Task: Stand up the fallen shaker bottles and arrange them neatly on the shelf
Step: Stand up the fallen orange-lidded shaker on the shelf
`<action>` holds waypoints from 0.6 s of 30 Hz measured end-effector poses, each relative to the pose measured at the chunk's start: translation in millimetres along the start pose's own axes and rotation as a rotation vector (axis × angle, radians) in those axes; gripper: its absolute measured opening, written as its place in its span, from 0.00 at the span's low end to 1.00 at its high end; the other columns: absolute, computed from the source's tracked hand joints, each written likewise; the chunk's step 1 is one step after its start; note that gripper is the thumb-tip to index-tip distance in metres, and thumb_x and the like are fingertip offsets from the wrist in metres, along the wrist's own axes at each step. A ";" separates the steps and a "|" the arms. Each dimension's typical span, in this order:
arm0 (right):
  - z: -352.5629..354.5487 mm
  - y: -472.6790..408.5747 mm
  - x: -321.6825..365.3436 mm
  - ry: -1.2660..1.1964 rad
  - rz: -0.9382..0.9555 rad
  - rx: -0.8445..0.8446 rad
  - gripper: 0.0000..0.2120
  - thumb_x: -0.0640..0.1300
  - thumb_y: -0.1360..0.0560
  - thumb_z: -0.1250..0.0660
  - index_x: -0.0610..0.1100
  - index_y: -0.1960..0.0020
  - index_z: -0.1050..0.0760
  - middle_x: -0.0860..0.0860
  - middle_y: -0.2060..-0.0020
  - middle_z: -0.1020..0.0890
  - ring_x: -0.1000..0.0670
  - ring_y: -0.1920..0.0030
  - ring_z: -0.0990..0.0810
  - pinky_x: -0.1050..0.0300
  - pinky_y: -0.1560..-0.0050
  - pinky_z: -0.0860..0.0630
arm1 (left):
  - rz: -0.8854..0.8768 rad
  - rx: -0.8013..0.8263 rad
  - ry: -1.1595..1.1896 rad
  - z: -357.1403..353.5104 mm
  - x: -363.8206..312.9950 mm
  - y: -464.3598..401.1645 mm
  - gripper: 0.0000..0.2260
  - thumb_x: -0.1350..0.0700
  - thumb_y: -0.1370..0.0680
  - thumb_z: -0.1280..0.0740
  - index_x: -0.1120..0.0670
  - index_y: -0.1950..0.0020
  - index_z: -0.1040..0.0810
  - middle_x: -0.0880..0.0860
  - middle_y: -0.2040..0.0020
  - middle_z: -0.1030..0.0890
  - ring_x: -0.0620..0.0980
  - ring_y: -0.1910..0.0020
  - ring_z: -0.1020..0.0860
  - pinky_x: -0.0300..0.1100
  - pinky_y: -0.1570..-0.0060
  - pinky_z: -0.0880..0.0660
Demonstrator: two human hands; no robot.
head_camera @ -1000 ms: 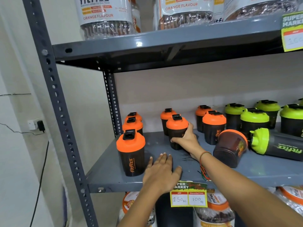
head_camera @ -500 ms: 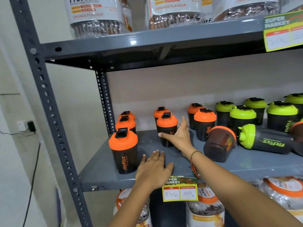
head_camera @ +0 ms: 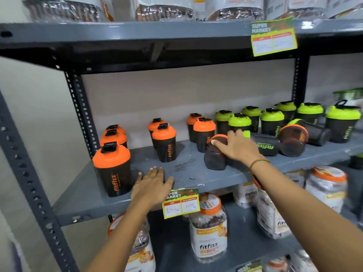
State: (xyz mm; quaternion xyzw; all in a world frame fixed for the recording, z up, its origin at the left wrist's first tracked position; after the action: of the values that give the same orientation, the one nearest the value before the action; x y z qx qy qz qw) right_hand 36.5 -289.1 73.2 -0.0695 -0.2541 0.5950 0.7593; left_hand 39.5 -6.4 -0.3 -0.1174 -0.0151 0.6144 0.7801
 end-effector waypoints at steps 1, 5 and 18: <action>-3.6 2.7 -1.6 -0.013 -0.029 0.035 0.39 0.72 0.26 0.46 0.40 0.32 0.32 0.38 0.34 0.30 0.34 0.35 0.27 0.41 0.42 0.29 | -0.003 -0.001 0.000 0.1 -0.4 0.4 0.31 0.39 0.21 0.56 0.53 0.22 0.46 0.53 0.21 0.46 0.50 0.22 0.47 0.54 0.24 0.55; -3.8 7.6 5.9 -0.083 -0.070 0.075 0.42 0.75 0.30 0.44 0.42 0.31 0.33 0.38 0.34 0.29 0.34 0.35 0.27 0.42 0.42 0.28 | -0.007 -0.007 0.012 2.4 -1.6 2.7 0.31 0.40 0.21 0.55 0.54 0.22 0.45 0.54 0.21 0.44 0.51 0.22 0.46 0.55 0.24 0.54; -26.1 11.2 44.9 -0.636 -0.257 0.298 0.47 0.61 0.40 0.25 0.46 0.29 0.42 0.41 0.36 0.31 0.39 0.41 0.24 0.44 0.65 0.17 | 0.006 -0.003 0.035 6.6 -5.2 9.2 0.31 0.40 0.22 0.54 0.54 0.23 0.43 0.54 0.21 0.43 0.52 0.22 0.45 0.55 0.24 0.54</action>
State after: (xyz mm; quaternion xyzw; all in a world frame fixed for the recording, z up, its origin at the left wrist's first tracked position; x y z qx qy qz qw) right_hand 46.3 -238.6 59.7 0.2626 -0.3947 0.5173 0.7125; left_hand 28.4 -8.3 4.8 -0.1292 -0.0019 0.6146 0.7782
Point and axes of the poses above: each hand's wrist, its own y-axis away from the middle knuckle, its own z-axis out of the back of the hand, x = y × z, the point moved 4 cm from there along -y, towards the middle knuckle
